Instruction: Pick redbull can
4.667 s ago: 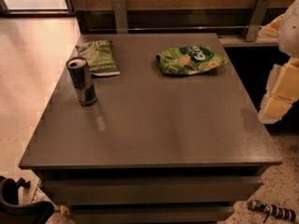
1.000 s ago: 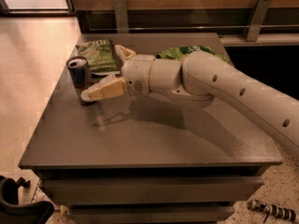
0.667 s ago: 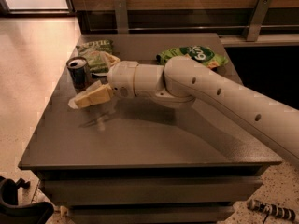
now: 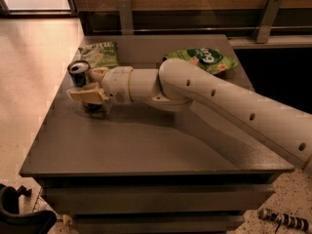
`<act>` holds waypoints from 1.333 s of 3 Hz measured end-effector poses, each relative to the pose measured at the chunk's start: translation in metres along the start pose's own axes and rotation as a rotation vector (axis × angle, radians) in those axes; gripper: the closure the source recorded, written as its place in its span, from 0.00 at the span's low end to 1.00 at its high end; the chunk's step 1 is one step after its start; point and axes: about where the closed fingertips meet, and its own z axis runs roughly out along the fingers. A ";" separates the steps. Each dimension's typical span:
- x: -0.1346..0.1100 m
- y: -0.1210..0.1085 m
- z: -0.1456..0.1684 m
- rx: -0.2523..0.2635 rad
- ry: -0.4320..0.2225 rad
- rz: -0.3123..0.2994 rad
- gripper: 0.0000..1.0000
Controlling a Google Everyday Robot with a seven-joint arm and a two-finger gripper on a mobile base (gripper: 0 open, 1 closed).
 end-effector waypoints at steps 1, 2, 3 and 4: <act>-0.001 0.001 0.002 -0.004 0.000 -0.001 0.78; -0.001 0.003 0.004 -0.008 -0.001 -0.002 1.00; -0.002 0.004 0.004 -0.009 -0.001 -0.002 1.00; -0.022 0.004 -0.005 -0.019 -0.032 -0.027 1.00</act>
Offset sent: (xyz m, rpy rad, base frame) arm -0.0010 0.0020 0.0002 -0.0001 -0.0003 0.0038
